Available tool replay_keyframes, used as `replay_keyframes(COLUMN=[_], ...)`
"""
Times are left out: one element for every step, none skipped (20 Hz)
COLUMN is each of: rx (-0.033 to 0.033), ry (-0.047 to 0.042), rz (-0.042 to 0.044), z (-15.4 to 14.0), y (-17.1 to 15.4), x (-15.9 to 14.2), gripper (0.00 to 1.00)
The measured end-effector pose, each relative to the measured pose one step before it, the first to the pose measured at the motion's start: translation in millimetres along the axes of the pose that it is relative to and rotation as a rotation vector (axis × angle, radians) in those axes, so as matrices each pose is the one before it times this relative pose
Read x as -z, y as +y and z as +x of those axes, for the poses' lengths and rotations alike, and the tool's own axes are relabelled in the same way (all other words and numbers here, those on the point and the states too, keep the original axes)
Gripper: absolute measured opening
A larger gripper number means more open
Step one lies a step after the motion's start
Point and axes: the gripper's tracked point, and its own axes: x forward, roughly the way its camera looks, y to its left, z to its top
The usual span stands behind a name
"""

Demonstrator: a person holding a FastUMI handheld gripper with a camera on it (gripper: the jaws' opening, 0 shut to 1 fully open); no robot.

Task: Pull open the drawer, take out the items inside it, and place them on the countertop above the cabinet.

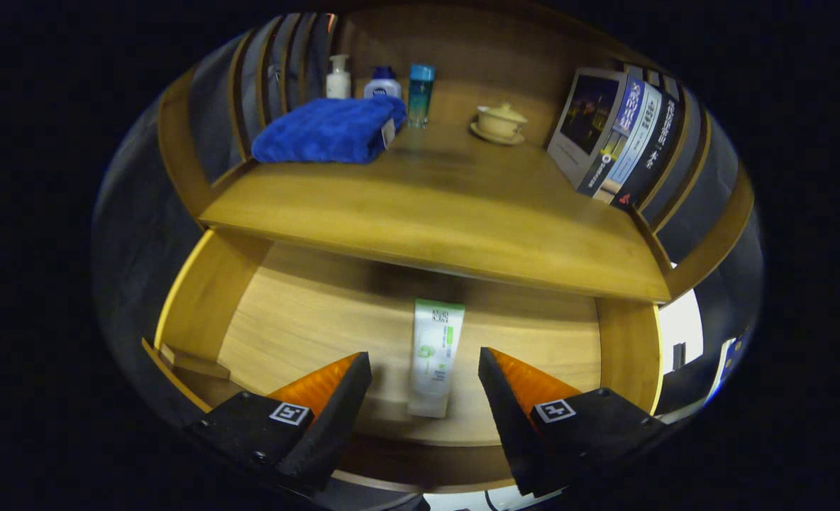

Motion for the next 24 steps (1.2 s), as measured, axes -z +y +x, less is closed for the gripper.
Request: replay_keyframes(rx=[-0.00467, 0.01031, -0.00049, -0.00355, -0.00793, -0.00549, -0.00357, -0.00381, 0.00457, 0.01123, -0.00015, 0.0004, 0.00941, 0.0098, 0.00252, -0.00072, 0.00103, 0.00531, 0.00095, -0.00717, -0.00488, -0.00203, -0.00294, -0.00087], ry=[0.03759, 0.03653, 0.02533, 0.02835, 0.02505, 0.02709, 0.02332, 0.0139, 0.01276, 0.00057, -0.0011, 0.00205, 0.00467, -0.00988, -0.01235, -0.01703, -0.01784, -0.01044, -0.01037, -0.00925, -0.00952, -0.00851, -0.00829, -0.00811], rz=[0.01978, 0.01387, 0.00821, 0.00357, 0.00515, 0.0042, 0.00502, 0.0115, 0.01068, 0.00235, 0.00735, 0.00326, -0.0036, -0.00045, -0.00374, 0.00253, -0.00056, -0.00084, 0.00258, -0.00112, -0.00221, -0.00574, -0.00454, -0.001], z=[9.37, 6.52, 8.78, 4.76, 4.89, 3.99, 5.71, 3.19, -0.26, 4.35, -2.17, -10.23, -0.78, -10.17, -12.08, -12.53, -15.09, -15.3, -0.29, -19.09, -13.35, -10.78, -11.02, -11.62], y=[-0.34, -3.26, -1.29, 0.63, 2.38, 0.55, 0.66, 1.92, -1.7, -3.34, -1.76, -1.17, -2.72, -2.37, -2.34, -2.15, -3.11, -3.97, -4.5, -5.46, -1.22, -1.85, -0.97, 0.06], x=[3.94, 4.25, 2.97, 3.6, 4.98, 4.73, 4.34, 1.5, 0.37, -1.02, -1.45, -3.62, -0.89, -4.18, -5.77, -7.57, -8.41, -7.84, 18.34, -11.2, -3.78, -2.97, -2.11, -2.09], gripper=[1.0, 0.97, 0.95, 0.92, 0.9, 0.88, 0.85, 0.83, 0.8, 0.74, 0.68, 0.58, 0.56, 0.55, 0.53, 0.54, 0.53, 0.52, 0.51, 0.5, 0.49, 0.48, 0.48, 0.48])
